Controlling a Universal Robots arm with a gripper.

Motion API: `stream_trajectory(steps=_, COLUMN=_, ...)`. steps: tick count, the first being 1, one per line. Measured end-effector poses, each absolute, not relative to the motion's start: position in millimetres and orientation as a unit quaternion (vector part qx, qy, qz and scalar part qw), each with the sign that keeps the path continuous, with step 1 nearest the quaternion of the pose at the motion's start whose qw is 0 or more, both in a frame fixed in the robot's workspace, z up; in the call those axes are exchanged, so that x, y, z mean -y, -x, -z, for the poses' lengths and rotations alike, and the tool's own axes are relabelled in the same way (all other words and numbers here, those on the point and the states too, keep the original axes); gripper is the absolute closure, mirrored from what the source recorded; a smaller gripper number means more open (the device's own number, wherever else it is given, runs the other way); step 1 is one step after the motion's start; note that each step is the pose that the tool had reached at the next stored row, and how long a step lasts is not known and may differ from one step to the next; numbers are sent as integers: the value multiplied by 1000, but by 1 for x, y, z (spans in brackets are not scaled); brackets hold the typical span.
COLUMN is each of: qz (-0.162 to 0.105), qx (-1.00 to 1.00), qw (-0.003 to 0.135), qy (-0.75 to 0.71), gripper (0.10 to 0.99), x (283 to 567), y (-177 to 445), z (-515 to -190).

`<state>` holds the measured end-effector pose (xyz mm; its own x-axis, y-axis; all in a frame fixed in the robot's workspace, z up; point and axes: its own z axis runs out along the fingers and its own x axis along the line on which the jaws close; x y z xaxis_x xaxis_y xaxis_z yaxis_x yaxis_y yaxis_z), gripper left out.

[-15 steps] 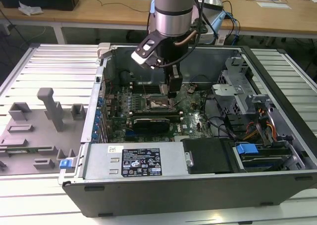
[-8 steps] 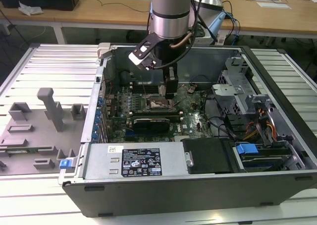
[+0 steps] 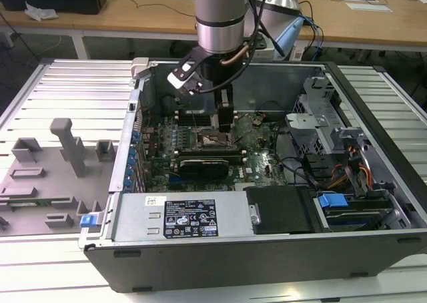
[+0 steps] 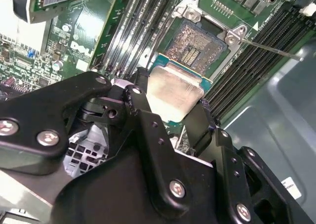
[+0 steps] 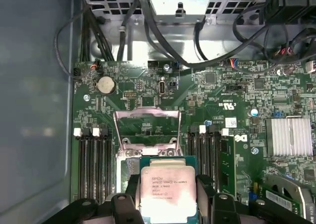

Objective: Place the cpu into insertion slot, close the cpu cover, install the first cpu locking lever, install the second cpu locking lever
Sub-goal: 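Place the cpu into insertion slot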

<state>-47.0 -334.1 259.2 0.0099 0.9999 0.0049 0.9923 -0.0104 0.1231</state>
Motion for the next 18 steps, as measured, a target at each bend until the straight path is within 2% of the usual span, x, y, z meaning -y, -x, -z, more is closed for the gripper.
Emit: stream_trajectory(steps=18, qz=-46, qx=-706, qw=43, qy=-705, gripper=545, x=324, y=55, z=-234)
